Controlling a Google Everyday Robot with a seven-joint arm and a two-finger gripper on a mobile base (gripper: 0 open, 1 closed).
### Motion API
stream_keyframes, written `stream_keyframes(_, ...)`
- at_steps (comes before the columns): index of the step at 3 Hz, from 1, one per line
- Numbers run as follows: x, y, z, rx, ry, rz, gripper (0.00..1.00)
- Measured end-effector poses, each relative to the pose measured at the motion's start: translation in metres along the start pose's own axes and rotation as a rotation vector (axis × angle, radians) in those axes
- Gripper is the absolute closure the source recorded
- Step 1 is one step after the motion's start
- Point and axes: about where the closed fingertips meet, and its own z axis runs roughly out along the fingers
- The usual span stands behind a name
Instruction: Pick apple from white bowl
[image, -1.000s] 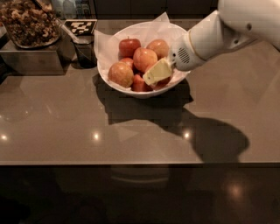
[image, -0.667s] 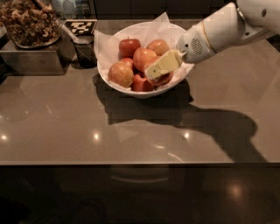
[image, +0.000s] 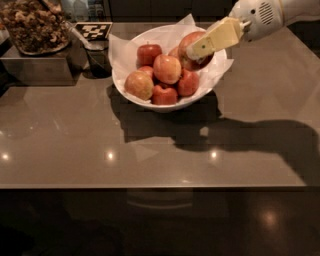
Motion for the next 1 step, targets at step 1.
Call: stream_keyframes(1,0.0028,0.0067,-0.0327,0.021,0.014,-0.012,1.00)
